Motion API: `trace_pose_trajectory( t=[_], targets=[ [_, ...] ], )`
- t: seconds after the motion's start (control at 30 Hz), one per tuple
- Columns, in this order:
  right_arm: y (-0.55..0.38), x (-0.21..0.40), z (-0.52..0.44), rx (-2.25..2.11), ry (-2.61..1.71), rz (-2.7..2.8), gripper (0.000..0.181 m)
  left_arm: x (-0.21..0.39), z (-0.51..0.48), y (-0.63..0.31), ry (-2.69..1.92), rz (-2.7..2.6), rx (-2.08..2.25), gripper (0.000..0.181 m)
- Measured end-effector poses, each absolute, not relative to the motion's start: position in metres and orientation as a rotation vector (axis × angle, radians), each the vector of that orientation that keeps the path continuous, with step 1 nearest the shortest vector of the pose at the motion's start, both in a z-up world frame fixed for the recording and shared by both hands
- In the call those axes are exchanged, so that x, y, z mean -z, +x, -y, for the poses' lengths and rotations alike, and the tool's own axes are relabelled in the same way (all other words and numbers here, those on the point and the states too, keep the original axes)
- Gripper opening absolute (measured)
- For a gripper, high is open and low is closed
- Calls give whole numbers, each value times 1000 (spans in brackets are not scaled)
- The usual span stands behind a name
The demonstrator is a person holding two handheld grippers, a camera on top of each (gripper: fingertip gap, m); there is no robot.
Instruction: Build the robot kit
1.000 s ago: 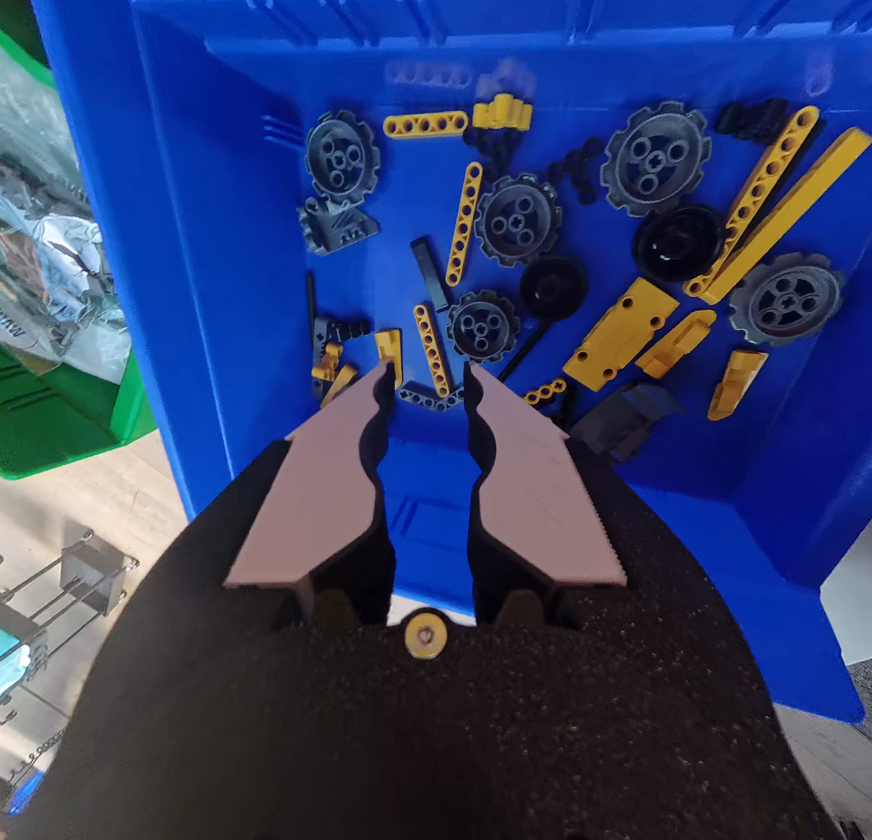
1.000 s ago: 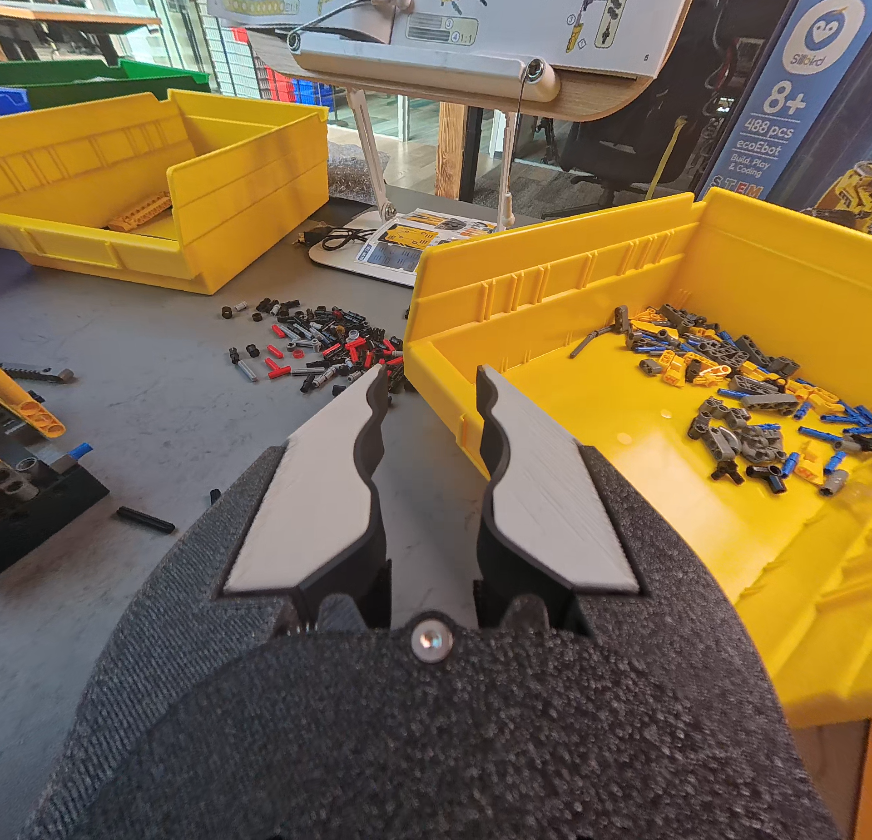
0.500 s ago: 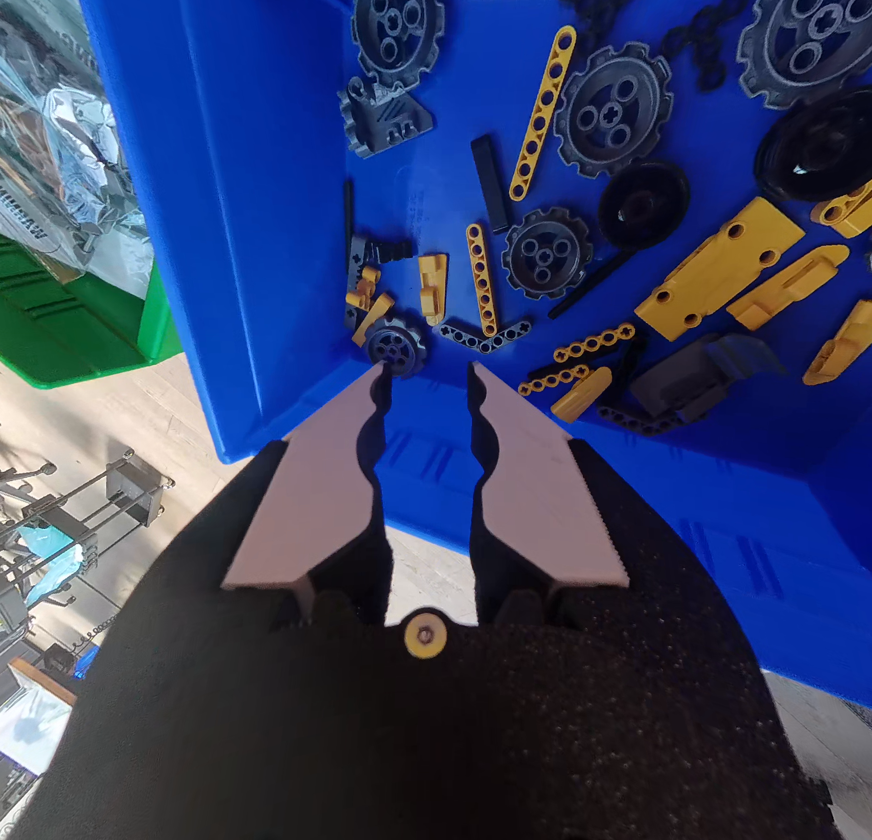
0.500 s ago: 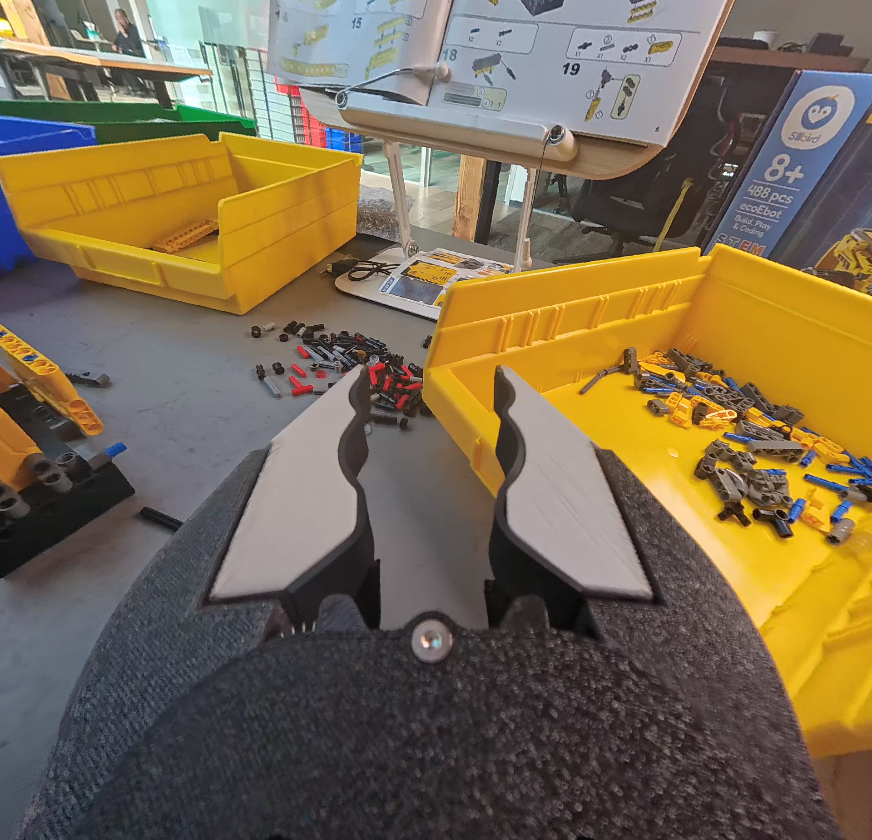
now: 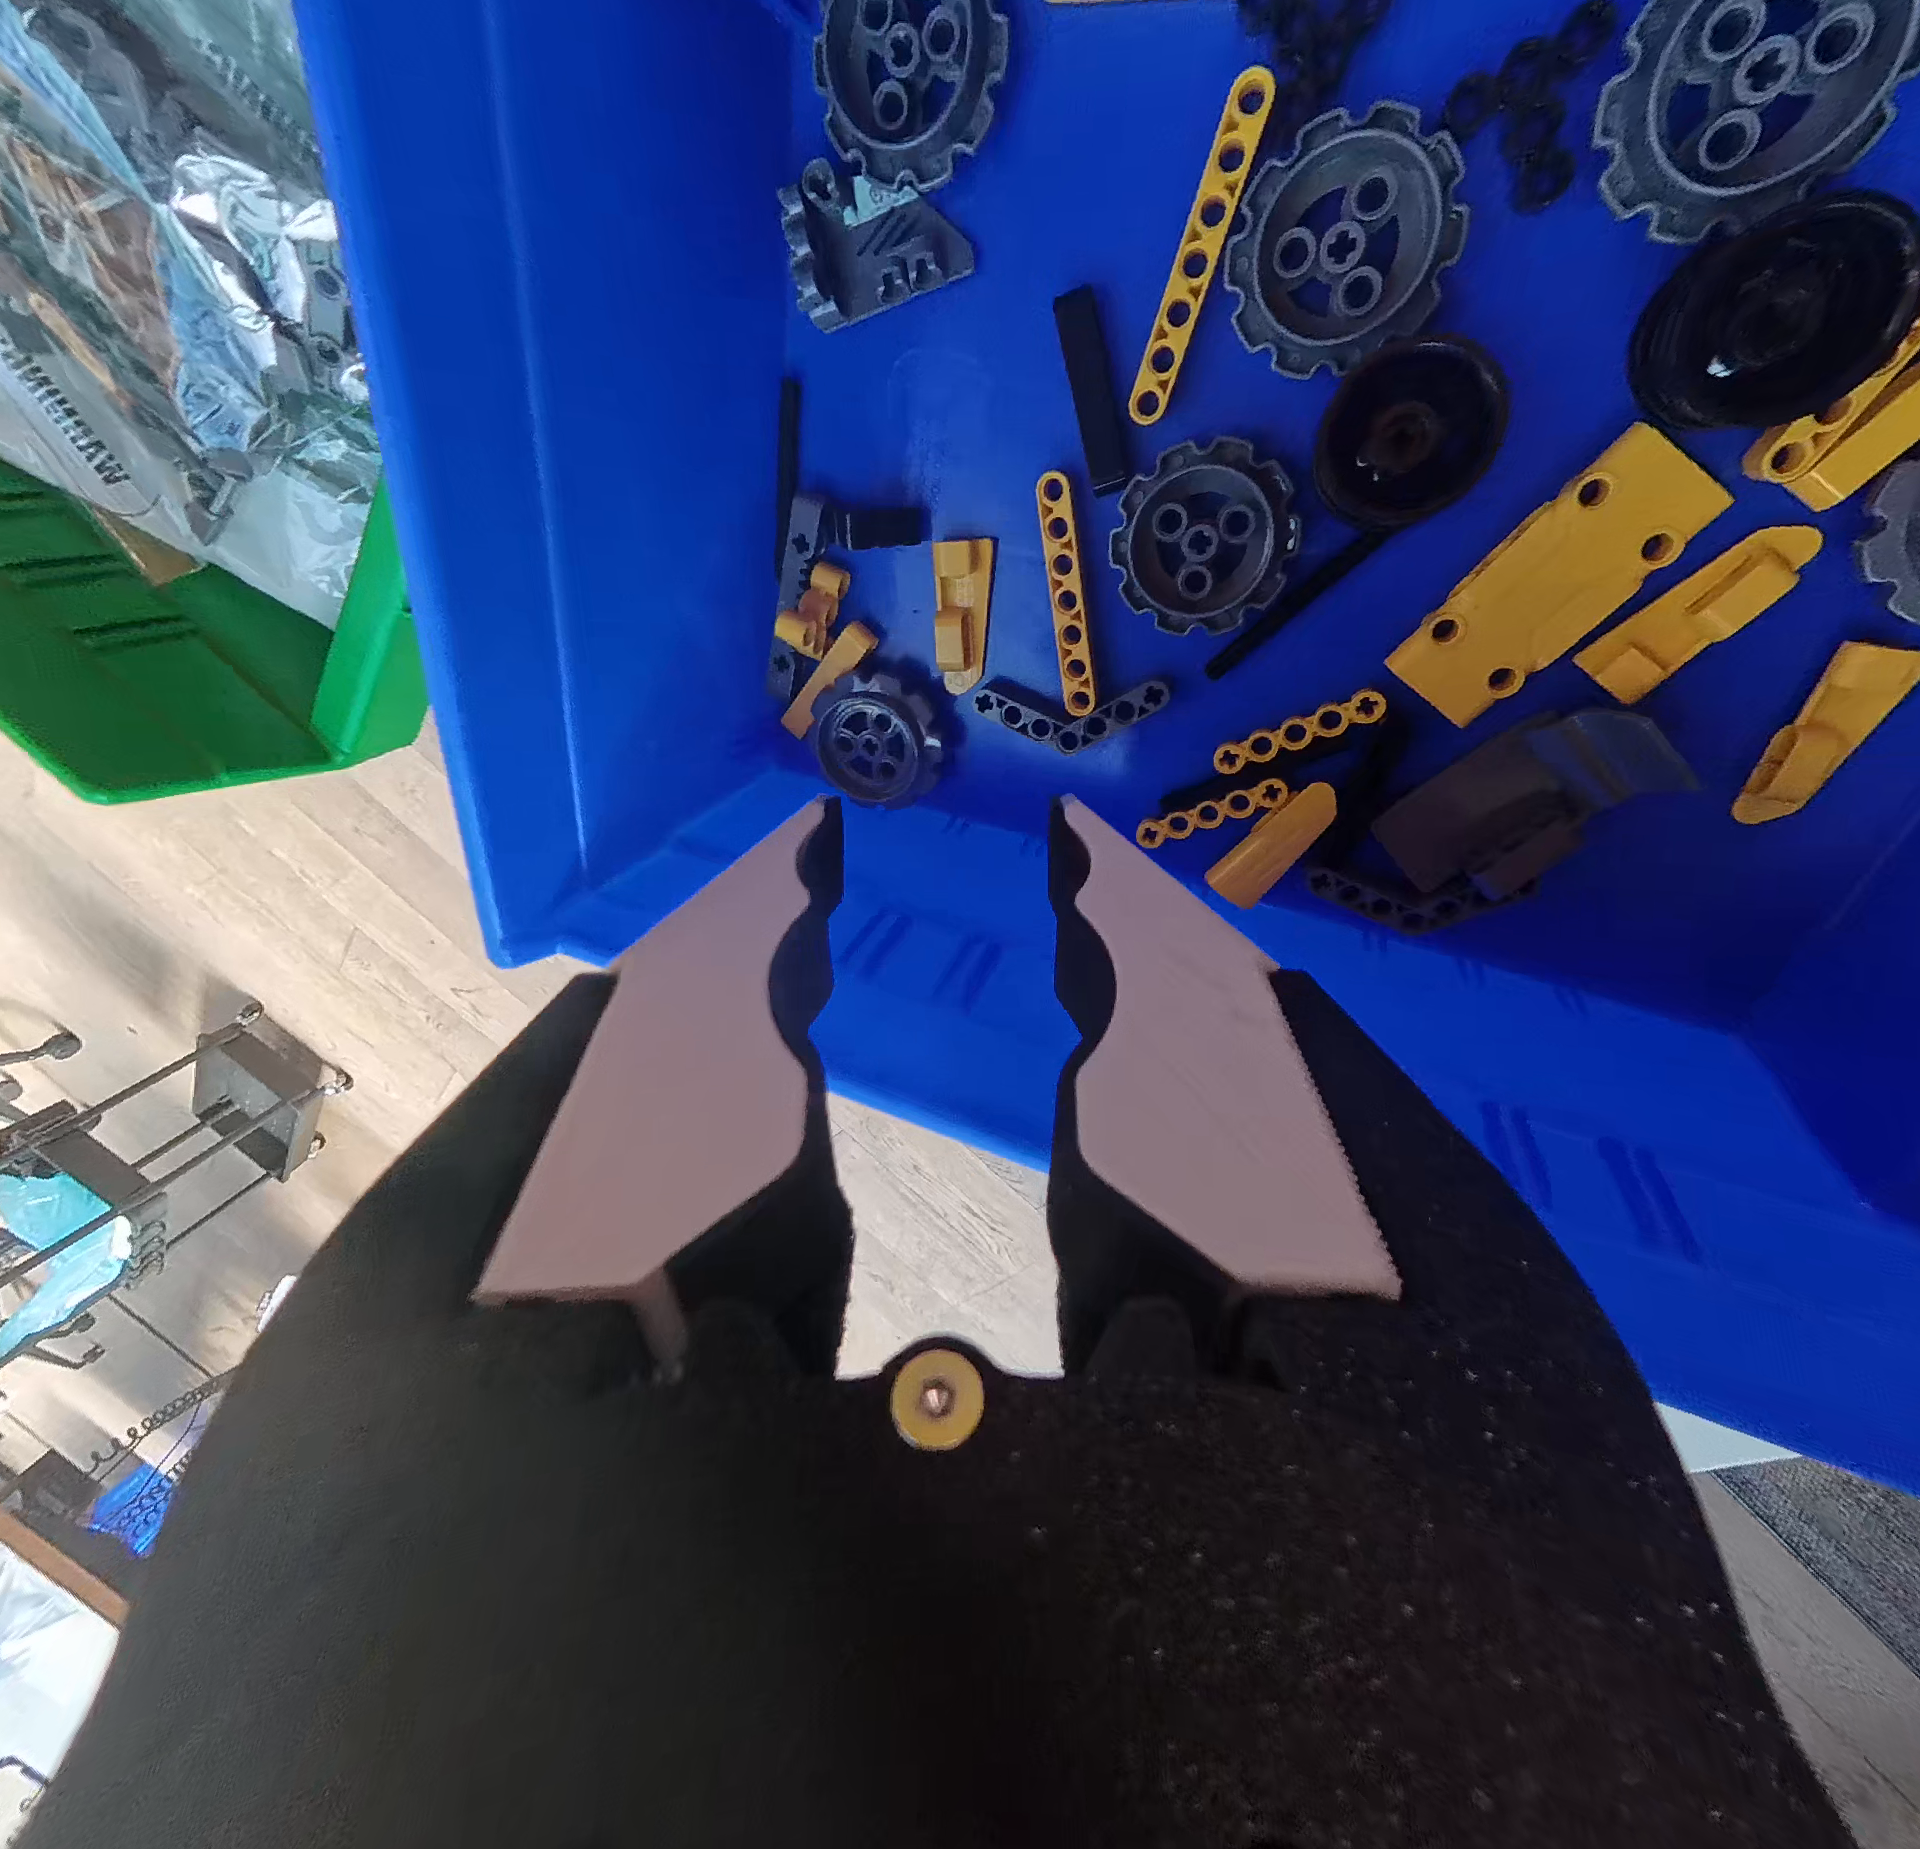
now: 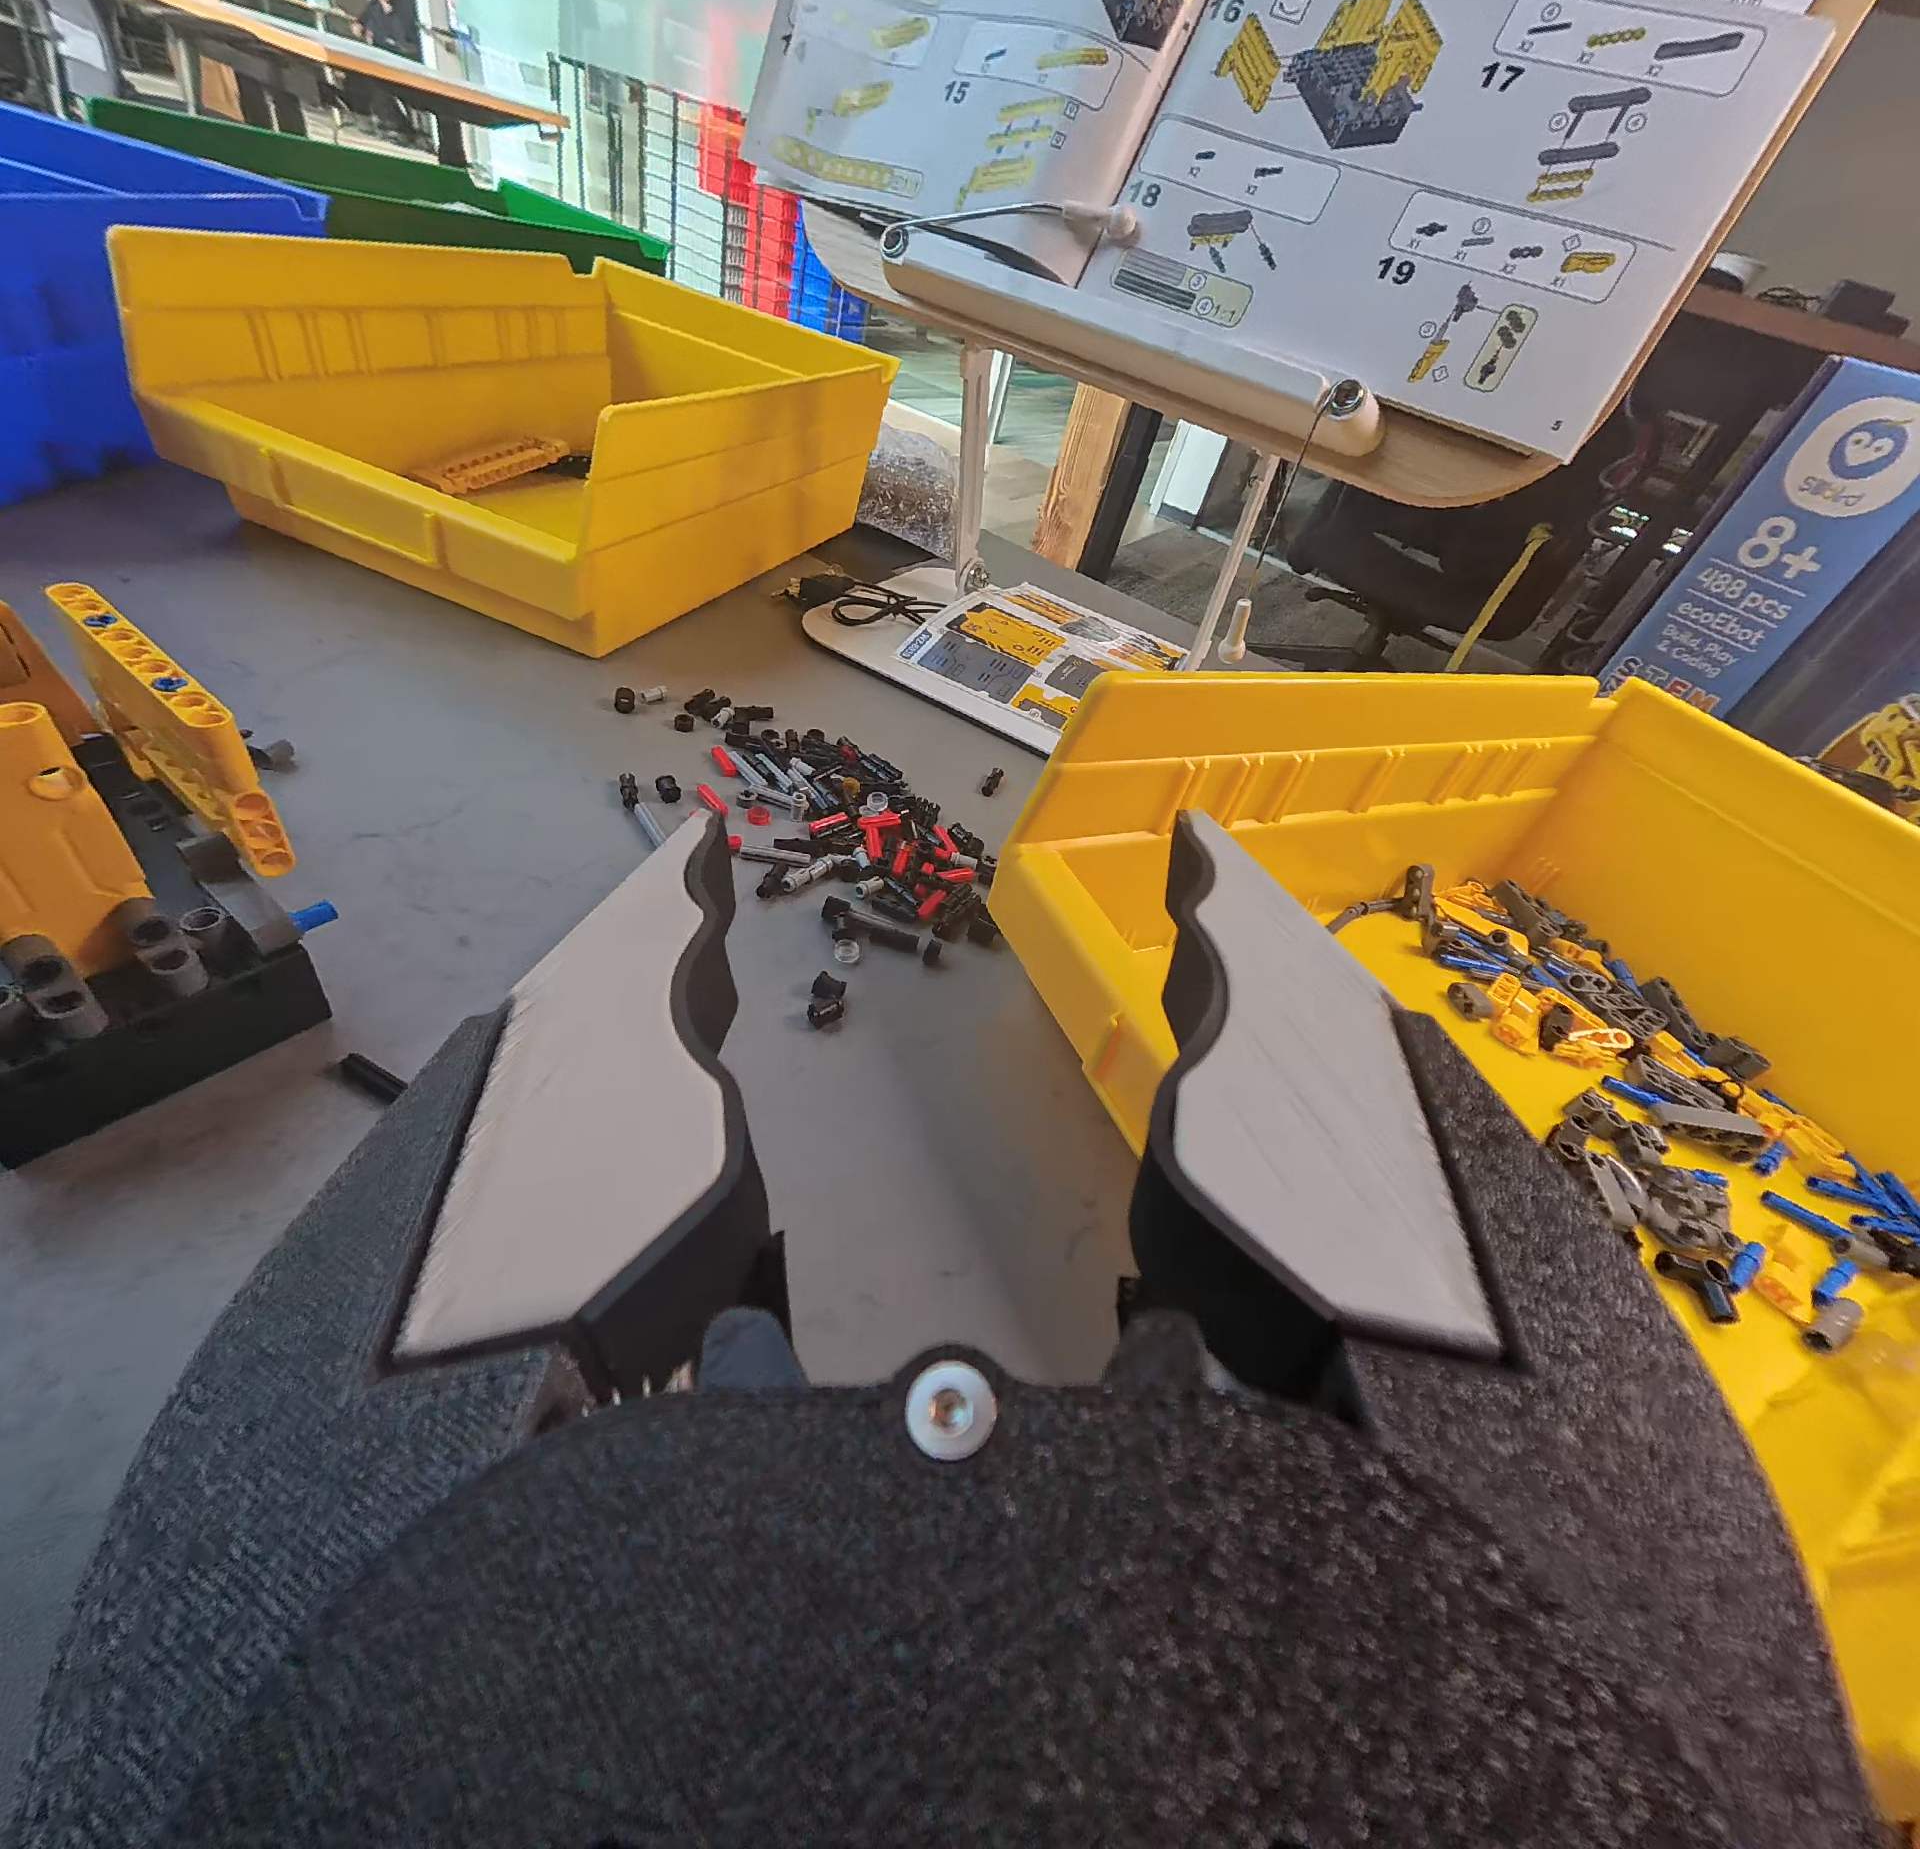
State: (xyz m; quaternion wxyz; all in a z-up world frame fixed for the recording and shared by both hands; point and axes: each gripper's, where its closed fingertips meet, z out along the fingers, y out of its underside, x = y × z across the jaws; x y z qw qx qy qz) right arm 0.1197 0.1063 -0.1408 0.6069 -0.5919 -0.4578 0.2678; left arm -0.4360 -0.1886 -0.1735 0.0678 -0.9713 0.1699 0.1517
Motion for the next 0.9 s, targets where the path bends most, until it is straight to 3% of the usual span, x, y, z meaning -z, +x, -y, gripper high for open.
trace_pose_trajectory(
  t=[0.5, 0.7, 0.9],
  targets=[
    [116, 146, -104, -604, -1370, 1090, 80, 224, 156, -490, -3116, -392, -663, 27],
    [115, 149, -105, -621, -1387, 1102, 77, 235, 154, -491, -3159, -425, -607, 10],
    [113, 149, -101, -635, -1373, 1122, 75, 230, 150, -421, -3072, -578, -10, 8]
  ],
)
